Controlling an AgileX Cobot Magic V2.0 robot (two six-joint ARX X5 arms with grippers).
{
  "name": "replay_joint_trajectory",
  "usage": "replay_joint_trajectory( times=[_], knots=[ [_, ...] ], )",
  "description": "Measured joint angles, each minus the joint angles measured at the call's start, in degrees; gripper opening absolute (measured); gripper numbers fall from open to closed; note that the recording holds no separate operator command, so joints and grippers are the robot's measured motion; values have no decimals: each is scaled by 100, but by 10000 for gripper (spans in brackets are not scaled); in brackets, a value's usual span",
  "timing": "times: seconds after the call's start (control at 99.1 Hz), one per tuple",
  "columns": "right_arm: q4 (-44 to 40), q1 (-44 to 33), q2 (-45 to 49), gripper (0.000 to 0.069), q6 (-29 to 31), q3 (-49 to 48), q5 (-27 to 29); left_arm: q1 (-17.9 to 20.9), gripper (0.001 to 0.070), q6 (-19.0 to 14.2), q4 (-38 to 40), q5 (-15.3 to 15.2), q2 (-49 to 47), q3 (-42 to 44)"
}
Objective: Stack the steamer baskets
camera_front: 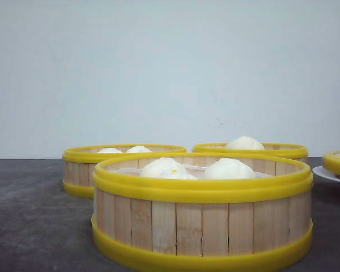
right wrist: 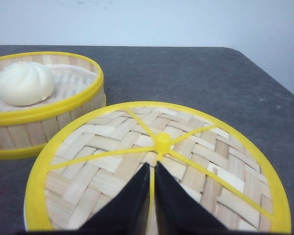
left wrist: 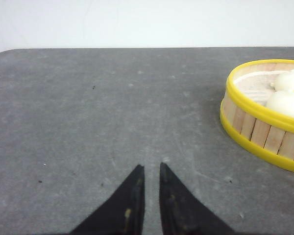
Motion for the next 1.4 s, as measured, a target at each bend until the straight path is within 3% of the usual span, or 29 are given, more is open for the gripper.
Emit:
replay_joint_trajectory(
  times=[1.039,1.22,1.331,1.402],
  knots=[
    [22,0,0,11,0,0,0,0,28,0,0,0,0,0],
    [350,0,0,11,90,-7,-79,0,28,-4,0,2,0,0],
    [363,0,0,11,450,-7,-304,0,28,-205,0,2,0,0],
    [341,0,0,11,935,-7,-581,0,28,-529,0,4,0,0]
  ],
)
